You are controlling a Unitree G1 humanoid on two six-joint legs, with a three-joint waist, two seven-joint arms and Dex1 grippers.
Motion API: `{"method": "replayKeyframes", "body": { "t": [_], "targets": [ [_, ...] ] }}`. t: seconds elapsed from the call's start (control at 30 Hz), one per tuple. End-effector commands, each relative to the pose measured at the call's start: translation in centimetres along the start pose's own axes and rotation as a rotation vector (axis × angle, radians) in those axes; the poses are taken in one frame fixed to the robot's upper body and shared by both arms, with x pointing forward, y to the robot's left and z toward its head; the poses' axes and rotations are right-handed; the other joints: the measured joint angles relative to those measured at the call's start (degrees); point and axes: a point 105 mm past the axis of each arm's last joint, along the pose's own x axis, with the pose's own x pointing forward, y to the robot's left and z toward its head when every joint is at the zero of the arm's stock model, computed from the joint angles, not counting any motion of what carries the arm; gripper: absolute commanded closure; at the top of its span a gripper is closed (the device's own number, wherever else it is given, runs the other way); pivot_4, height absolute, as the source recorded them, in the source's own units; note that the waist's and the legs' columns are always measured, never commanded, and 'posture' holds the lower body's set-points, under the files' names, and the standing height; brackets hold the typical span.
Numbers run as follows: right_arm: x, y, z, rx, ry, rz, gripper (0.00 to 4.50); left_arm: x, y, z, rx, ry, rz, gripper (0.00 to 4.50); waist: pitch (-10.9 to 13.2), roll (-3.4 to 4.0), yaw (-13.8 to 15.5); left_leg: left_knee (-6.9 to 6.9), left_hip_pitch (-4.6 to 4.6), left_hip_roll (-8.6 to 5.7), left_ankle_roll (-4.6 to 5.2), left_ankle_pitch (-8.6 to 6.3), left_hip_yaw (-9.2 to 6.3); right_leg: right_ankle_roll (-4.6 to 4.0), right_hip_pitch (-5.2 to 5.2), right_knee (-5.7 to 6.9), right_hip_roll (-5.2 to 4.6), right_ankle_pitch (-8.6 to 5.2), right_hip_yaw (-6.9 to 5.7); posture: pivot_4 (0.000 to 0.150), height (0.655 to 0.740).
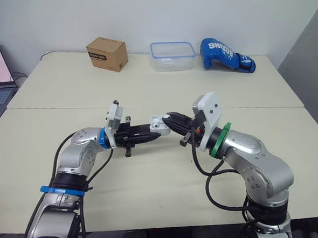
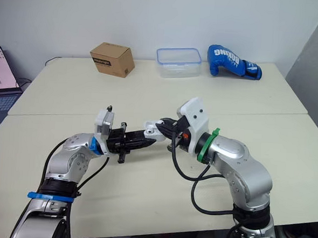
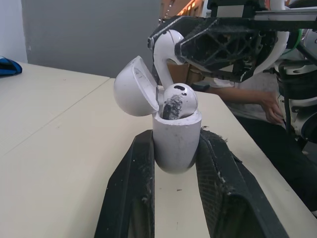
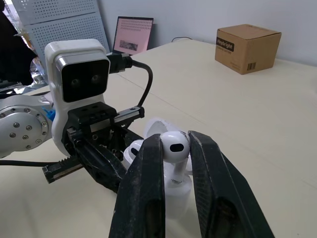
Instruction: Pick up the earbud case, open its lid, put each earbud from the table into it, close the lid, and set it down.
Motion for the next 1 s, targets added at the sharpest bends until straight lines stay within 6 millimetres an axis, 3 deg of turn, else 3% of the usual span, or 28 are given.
{"method": "replayKeyframes", "body": {
  "t": [0.03, 0.47, 0.77, 0.9, 1.0],
  "targets": [
    [-0.1, 0.1, 0.9, -0.010, -0.029, 0.006, 4.13, 0.3, 0.1, 1.4, 0.051, -0.034, -0.008, 3.69, 0.00, 0.00, 0.00, 0.00, 0.00, 0.00, 0.00, 0.00, 0.01, 0.00, 0.00, 0.00, 0.00, 0.00, 0.01, 0.150, 0.7307],
    [0.0, 0.3, 0.4, -0.014, -0.001, 0.011, 4.13, 0.4, -0.1, 2.6, 0.056, -0.068, -0.004, 3.69, 0.00, 0.00, 0.00, 0.00, 0.00, 0.00, 0.00, 0.00, 0.01, 0.00, 0.00, -0.01, 0.00, 0.00, 0.01, 0.150, 0.7307],
    [-0.3, 0.1, 1.5, -0.092, -0.064, 0.014, 0.99, 0.5, -0.3, 2.6, 0.060, -0.058, -0.017, 3.69, 0.00, 0.00, 0.01, 0.00, 0.00, -0.01, 0.00, 0.00, 0.01, 0.00, 0.01, -0.02, 0.00, 0.00, 0.00, 0.150, 0.7307],
    [-1.2, 0.2, 2.7, -0.077, -0.108, 0.078, 0.99, 0.4, -0.4, 2.4, 0.056, -0.050, -0.022, 3.69, 0.00, 0.00, 0.01, 0.00, 0.00, 0.00, 0.00, 0.00, 0.01, 0.00, 0.01, -0.02, 0.00, 0.00, 0.00, 0.150, 0.7307],
    [-3.0, 0.8, 4.2, -0.033, -0.136, 0.207, 0.99, 0.3, -0.6, 2.1, 0.056, -0.032, -0.036, 3.69, 0.00, -0.01, 0.05, 0.00, 0.00, 0.00, 0.00, 0.00, 0.00, 0.00, 0.03, -0.04, 0.00, 0.00, 0.00, 0.150, 0.7307]
  ]
}}
